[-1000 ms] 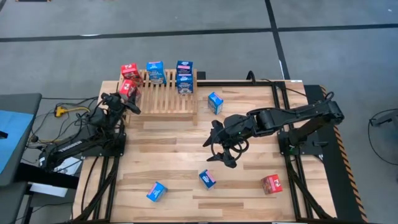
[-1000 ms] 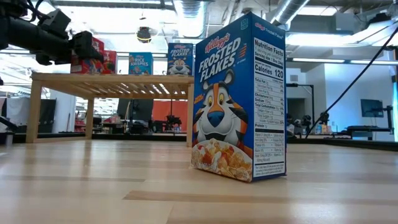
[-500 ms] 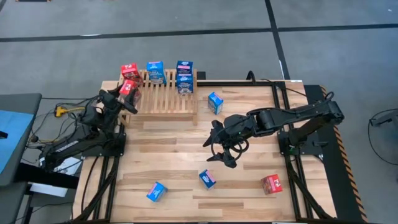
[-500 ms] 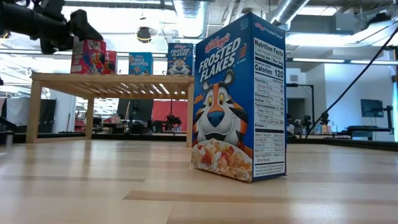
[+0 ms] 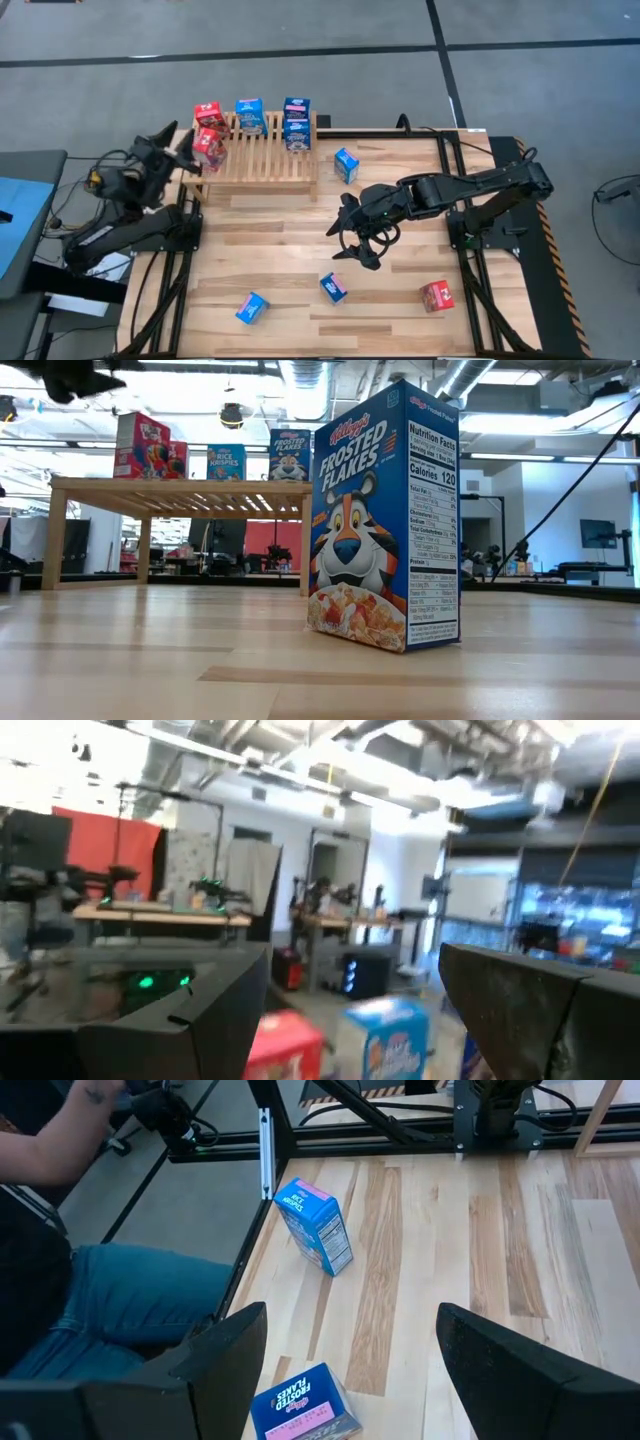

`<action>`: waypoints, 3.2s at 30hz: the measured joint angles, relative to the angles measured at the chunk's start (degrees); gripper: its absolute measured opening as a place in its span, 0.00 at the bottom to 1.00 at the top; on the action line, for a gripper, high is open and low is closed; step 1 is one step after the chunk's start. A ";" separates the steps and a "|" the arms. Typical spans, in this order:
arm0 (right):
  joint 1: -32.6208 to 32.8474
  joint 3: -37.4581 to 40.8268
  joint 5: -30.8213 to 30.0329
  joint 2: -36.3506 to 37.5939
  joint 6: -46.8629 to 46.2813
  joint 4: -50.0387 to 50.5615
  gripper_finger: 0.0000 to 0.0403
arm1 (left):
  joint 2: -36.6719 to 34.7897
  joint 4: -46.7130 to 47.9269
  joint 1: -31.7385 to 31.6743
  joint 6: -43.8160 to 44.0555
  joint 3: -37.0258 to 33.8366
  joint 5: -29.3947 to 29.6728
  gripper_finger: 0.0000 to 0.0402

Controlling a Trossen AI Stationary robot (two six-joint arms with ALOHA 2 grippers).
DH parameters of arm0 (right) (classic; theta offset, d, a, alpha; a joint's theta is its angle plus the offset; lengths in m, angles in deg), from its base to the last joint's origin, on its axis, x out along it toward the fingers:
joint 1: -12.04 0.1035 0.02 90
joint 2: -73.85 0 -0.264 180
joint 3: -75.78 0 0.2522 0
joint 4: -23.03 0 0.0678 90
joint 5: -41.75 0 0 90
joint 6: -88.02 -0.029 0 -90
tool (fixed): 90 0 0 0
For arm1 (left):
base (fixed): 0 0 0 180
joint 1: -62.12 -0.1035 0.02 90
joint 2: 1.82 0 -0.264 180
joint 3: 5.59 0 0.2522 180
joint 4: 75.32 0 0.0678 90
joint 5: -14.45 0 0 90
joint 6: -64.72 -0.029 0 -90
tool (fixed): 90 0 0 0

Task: Stack cereal on shelf
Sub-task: Put the top red cereal box the aligned with the other red cereal box on the shelf

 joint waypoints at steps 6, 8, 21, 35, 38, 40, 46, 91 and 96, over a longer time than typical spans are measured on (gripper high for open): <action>0.00 0.00 0.00 0.00 0.02 0.06 0.79 | 0.00 7.37 -0.02 4.00 4.95 -12.22 0.71; 0.00 0.00 0.00 0.00 0.02 0.29 0.79 | 0.00 10.20 0.00 5.73 5.42 -17.62 0.71; 0.00 0.00 0.00 0.00 0.04 0.79 0.79 | 0.03 31.30 0.00 14.28 5.48 -27.89 0.71; 0.00 0.00 0.00 0.00 0.06 0.74 0.79 | 0.03 33.91 0.00 19.28 -1.73 -17.08 0.71; 0.00 0.00 0.00 0.00 0.06 0.74 0.79 | 0.03 33.95 0.00 19.88 -2.58 -16.58 0.71; 0.01 0.00 0.00 0.00 0.06 0.74 0.79 | 0.03 33.96 0.00 20.31 -2.96 -16.56 0.71; 0.00 0.00 0.00 0.00 0.06 0.73 0.79 | 0.03 34.13 0.00 21.90 -3.03 -14.43 0.71; 0.02 0.00 0.00 0.00 -1.58 0.76 0.79 | 0.02 36.44 0.00 32.10 6.38 -7.78 0.71; 0.02 0.00 0.00 0.00 -2.00 0.74 0.79 | 0.00 37.16 0.00 33.71 9.74 -6.09 0.71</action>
